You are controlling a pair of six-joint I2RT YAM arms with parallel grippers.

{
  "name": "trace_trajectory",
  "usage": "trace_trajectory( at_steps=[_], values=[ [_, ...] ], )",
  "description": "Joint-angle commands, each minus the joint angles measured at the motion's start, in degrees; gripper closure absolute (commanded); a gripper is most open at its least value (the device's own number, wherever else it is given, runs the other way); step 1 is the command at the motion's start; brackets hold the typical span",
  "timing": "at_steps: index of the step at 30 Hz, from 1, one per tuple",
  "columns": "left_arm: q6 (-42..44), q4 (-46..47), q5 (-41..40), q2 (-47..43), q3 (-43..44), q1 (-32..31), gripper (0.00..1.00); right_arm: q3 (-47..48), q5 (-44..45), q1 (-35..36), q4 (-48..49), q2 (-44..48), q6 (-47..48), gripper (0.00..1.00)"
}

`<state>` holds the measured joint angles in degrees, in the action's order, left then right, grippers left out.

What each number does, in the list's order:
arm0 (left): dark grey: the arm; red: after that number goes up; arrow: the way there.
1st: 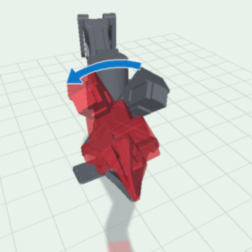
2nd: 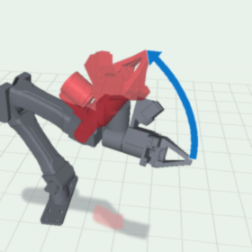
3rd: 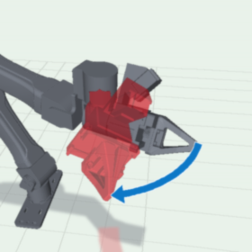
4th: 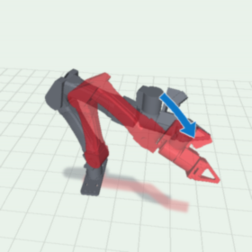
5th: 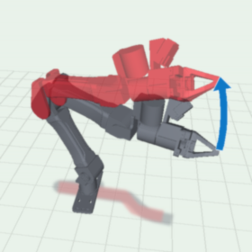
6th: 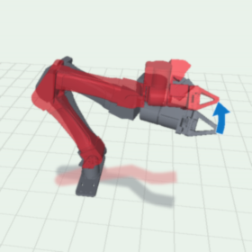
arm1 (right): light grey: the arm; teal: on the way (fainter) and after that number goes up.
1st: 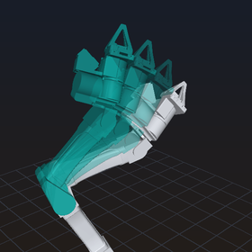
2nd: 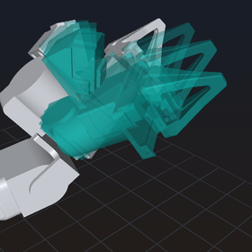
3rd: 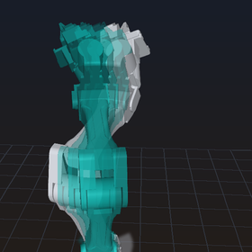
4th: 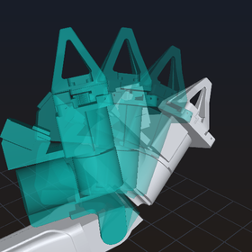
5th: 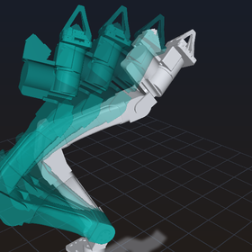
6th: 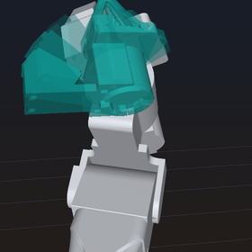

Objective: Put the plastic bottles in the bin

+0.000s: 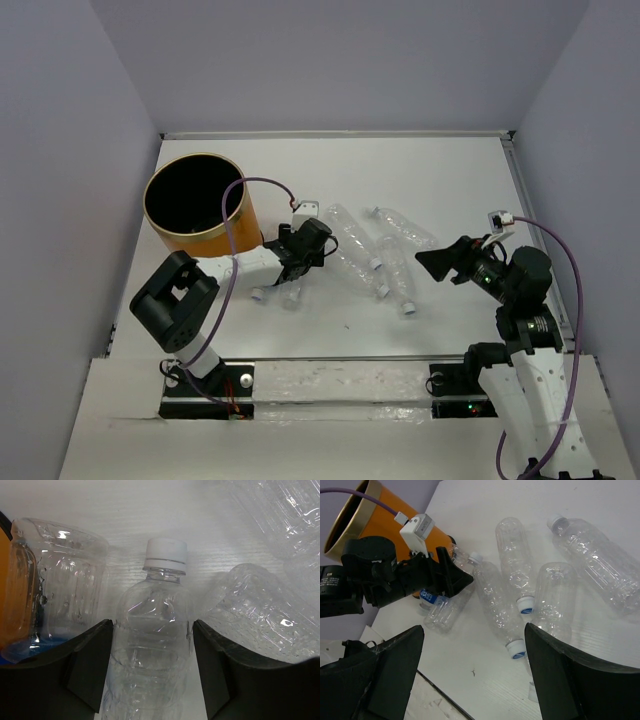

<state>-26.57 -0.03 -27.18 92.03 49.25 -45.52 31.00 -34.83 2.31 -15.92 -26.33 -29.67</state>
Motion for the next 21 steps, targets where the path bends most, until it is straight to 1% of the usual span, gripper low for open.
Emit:
trace_trajectory(
  at_steps=[1, 4, 9, 12, 13, 14, 15, 17, 18, 21],
  values=[
    [-1.03, -2.34, 0.81, 1.40, -1.79, 0.08, 0.25, 0.46, -1.29, -0.28, 2.65, 1.01, -0.74, 0.13],
    [-1.12, -1.64, 0.46, 1.40, -2.58, 0.17, 0.25, 0.46, -1.47, -0.28, 2.39, 1.19, -0.30, 0.13],
    [-0.50, -1.55, -0.24, 1.49, -1.97, 0.17, 0.34, 0.55, -1.65, -0.28, 2.65, 0.58, -0.21, 0.14],
    [-0.15, -1.55, -0.24, 1.40, -1.53, 0.17, 0.46, 0.37, -1.47, -0.28, 2.91, 0.84, -0.48, 0.13],
    [-0.15, -1.55, -0.24, 1.40, -1.53, 0.17, 0.46, 0.55, -1.64, -0.28, 2.74, 0.75, -0.39, 0.13],
    [-0.15, -1.64, -0.07, 1.23, -1.62, 0.17, 0.50, 0.64, -1.65, -0.28, 2.65, 0.92, -0.30, 0.13],
    [-0.15, -1.81, -0.15, 0.79, -1.70, 0.17, 0.61, 0.55, -1.56, -0.28, 2.65, 1.01, -0.39, 0.11],
    [-0.33, -2.25, -0.33, -0.61, -1.97, 0.08, 0.67, 0.55, -1.56, -0.28, 2.74, 1.02, -0.56, 0.11],
    [-0.68, -3.30, 0.02, -1.49, -1.71, 0.08, 0.73, 0.81, -1.73, -0.28, 2.74, 0.84, -0.48, 0.11],
    [-0.94, -5.67, -0.24, -5.80, -1.18, 0.08, 0.73, 1.08, -1.91, -0.28, 2.83, 0.66, -0.74, 0.11]
  ],
)
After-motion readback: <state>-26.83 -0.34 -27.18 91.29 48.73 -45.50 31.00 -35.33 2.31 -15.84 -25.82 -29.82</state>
